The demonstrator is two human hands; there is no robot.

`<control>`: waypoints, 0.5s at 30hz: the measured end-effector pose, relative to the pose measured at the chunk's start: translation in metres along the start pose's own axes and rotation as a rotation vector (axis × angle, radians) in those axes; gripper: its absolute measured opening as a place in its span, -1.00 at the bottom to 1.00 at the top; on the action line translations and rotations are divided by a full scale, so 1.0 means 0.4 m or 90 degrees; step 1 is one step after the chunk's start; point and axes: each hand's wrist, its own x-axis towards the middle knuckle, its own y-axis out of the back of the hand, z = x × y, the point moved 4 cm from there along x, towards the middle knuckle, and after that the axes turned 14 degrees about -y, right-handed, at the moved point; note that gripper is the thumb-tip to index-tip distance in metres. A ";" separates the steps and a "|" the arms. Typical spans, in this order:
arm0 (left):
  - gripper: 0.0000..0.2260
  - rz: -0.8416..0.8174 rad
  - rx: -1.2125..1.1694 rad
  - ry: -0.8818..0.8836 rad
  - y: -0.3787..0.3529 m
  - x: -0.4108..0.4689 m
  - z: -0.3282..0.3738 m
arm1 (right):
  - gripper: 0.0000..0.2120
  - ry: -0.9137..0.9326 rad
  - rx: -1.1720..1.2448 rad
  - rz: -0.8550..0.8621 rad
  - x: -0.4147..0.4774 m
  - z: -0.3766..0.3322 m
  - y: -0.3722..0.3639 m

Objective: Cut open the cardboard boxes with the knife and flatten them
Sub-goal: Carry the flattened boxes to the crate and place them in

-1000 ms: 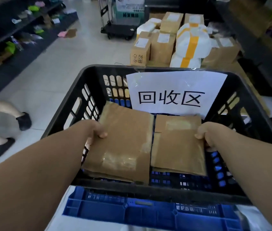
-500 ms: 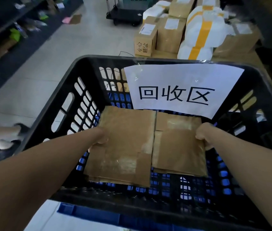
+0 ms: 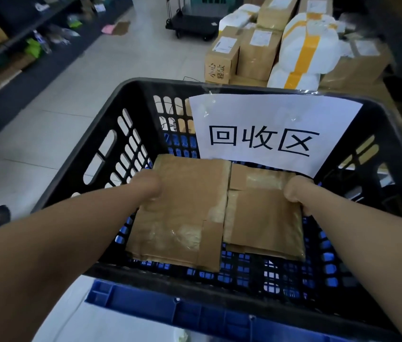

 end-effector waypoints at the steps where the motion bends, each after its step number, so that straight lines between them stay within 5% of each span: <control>1: -0.75 0.024 0.035 -0.009 0.003 -0.002 0.000 | -0.66 -0.017 -0.002 0.015 0.001 0.002 -0.001; 5: -0.77 0.019 0.096 -0.065 0.032 -0.034 0.034 | -0.85 -0.007 -0.021 0.052 -0.027 0.014 0.002; 8: -0.96 0.100 0.050 -0.127 0.108 -0.054 0.064 | -0.88 -0.002 0.011 0.058 -0.096 0.019 0.049; 9: -0.86 0.130 0.035 -0.157 0.138 -0.062 0.083 | -0.95 0.002 0.030 0.062 -0.121 0.020 0.067; 12: -0.71 0.191 0.042 -0.285 0.221 -0.134 0.160 | -0.83 0.015 0.096 0.123 -0.224 0.027 0.126; 15: -0.89 0.277 0.042 -0.388 0.296 -0.231 0.225 | -0.80 0.014 0.098 0.272 -0.350 0.041 0.180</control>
